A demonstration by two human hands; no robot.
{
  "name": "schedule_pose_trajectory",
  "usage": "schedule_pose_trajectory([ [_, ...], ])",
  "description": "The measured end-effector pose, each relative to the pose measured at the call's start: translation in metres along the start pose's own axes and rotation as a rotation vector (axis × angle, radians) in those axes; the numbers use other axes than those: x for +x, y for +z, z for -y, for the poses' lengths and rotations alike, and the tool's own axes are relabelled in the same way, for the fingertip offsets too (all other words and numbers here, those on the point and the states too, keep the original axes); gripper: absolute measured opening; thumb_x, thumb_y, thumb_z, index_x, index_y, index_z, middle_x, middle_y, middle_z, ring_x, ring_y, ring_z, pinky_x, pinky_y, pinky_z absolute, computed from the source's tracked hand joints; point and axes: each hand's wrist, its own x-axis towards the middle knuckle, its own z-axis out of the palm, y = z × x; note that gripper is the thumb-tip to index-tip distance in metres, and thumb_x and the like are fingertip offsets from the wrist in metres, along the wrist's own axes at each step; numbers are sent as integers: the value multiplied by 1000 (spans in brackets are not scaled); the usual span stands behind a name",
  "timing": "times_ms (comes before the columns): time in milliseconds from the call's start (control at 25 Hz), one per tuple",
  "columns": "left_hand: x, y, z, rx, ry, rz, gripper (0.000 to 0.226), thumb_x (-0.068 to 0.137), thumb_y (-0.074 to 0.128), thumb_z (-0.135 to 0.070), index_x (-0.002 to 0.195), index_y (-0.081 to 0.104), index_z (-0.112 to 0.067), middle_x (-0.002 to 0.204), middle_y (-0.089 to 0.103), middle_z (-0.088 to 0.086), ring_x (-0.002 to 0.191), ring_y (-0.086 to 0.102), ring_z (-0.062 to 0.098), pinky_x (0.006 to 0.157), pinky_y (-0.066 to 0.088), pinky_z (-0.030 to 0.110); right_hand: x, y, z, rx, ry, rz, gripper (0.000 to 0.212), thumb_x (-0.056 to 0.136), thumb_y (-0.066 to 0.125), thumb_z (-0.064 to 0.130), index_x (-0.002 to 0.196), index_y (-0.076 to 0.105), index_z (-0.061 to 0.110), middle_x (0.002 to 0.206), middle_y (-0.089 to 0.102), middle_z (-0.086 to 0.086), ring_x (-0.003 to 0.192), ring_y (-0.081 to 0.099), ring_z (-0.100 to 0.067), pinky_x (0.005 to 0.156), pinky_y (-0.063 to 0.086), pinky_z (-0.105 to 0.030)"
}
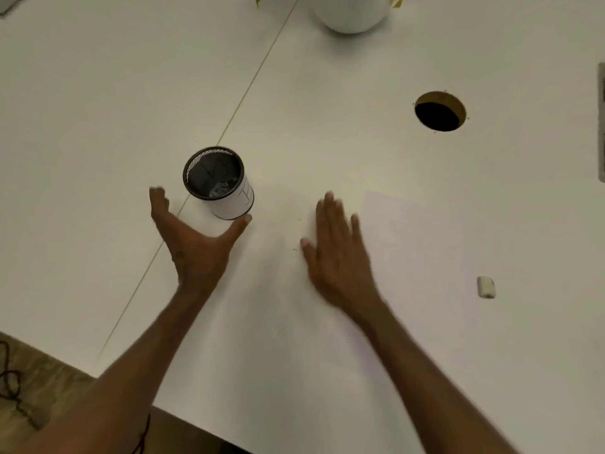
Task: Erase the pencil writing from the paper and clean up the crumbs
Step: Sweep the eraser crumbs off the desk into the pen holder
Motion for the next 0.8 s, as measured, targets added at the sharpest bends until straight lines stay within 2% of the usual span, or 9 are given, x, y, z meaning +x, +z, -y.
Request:
schedule_pose_trajectory([
  [120, 25, 6, 4, -83, 73, 100, 141, 62, 96, -46, 161, 4, -7, 167, 25, 8, 153, 28, 12, 122, 23, 21, 54, -9, -48, -242, -58, 89, 74, 96, 8, 48, 154, 14, 3, 163, 9, -13, 152, 6, -23, 122, -2, -44],
  [240, 39, 14, 2, -161, 116, 119, 130, 61, 94, -47, 160, 19, -8, 156, 42, -1, 143, 42, 7, 118, 32, 19, 63, -8, -53, -357, -159, 238, 77, 94, -1, 52, 156, 4, 6, 165, -1, -9, 152, -3, -19, 123, -1, -45],
  [360, 46, 18, 2, -175, 182, 91, 97, 63, 94, -39, 142, 48, -7, 131, 58, -7, 119, 58, 1, 106, 47, 21, 36, 1, -33, -373, -301, 284, 70, 99, 9, 48, 156, 5, 7, 165, -1, -9, 152, -3, -20, 123, 4, -46],
  [480, 46, 10, 2, -184, 186, 92, 87, 65, 94, -38, 136, 53, -9, 124, 60, -9, 114, 59, 1, 100, 51, 19, -2, 2, -15, -267, -445, 362, 63, 103, 18, 41, 156, 2, 10, 165, -4, -4, 151, -7, -14, 124, -3, -40],
  [520, 42, 3, 3, -196, 188, 99, 86, 65, 94, -38, 135, 53, -11, 125, 60, -9, 117, 60, 5, 100, 51, 20, -7, -5, -13, -166, -430, 419, 62, 104, 18, 39, 156, -1, 13, 164, -8, -1, 150, -11, -10, 123, -7, -35],
  [600, 28, -16, 6, -224, 208, 112, 83, 64, 93, -40, 132, 51, -19, 125, 59, -11, 120, 61, 9, 99, 52, 21, 1, -16, -20, -42, -353, 406, 61, 103, 17, 38, 156, -3, 16, 164, -11, 3, 149, -14, -5, 122, -9, -31],
  [720, 4, -46, 14, -234, 179, 137, 80, 60, 90, -48, 128, 50, -32, 128, 61, -8, 122, 62, 10, 100, 52, 22, 45, -18, -32, -181, -202, 333, 70, 97, 5, 49, 156, -4, 14, 164, -12, 0, 150, -13, -9, 124, -3, -39],
  [800, -7, -67, 23, -193, 139, 173, 85, 60, 89, -54, 132, 54, -26, 134, 63, 1, 124, 62, 14, 102, 53, 30, 55, -8, -24, -280, -254, 344, 73, 96, 5, 52, 156, -2, 10, 164, -8, -6, 151, -9, -16, 123, 3, -43],
])
